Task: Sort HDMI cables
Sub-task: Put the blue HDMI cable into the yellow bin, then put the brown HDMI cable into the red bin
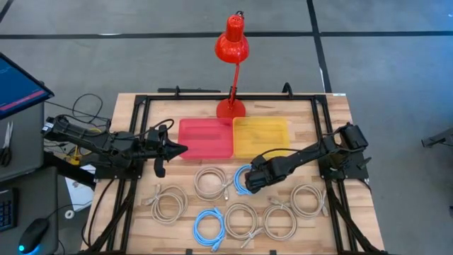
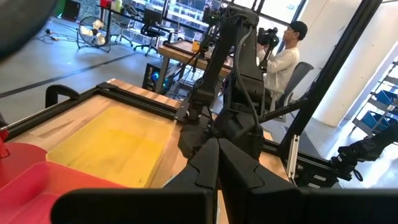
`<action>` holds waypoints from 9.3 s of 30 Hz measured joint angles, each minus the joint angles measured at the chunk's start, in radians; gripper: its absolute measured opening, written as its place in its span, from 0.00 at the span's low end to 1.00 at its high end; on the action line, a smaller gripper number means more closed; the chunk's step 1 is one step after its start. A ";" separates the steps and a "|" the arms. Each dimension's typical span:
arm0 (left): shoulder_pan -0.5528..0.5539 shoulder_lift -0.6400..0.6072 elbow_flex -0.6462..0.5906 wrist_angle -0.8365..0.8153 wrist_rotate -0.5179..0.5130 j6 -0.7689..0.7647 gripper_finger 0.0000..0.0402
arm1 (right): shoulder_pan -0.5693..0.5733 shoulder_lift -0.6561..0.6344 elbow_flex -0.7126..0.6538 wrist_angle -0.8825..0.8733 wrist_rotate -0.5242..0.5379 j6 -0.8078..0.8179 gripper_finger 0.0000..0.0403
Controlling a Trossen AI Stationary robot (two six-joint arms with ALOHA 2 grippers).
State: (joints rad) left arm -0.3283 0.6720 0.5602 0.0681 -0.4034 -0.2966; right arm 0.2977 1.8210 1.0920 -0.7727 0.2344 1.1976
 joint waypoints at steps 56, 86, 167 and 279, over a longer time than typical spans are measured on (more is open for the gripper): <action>0.000 0.000 -0.001 0.004 0.000 0.000 0.02 | -0.441 -0.329 0.314 -0.420 0.368 -0.541 0.00; 0.000 0.000 -0.001 0.003 0.000 0.000 0.02 | -0.614 0.067 0.261 -0.194 0.098 -0.756 0.00; -0.200 0.088 0.108 0.040 0.053 -0.026 0.01 | 0.079 -0.420 0.453 -0.145 0.292 -0.582 0.21; -0.167 0.779 0.043 -0.192 0.128 -0.009 0.44 | 0.105 -0.409 0.453 -0.235 0.316 -0.497 0.21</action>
State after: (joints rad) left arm -0.4957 1.4507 0.6032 -0.1236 -0.2756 -0.3059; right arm 0.4026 1.4120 1.5452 -1.0077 0.5503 0.7006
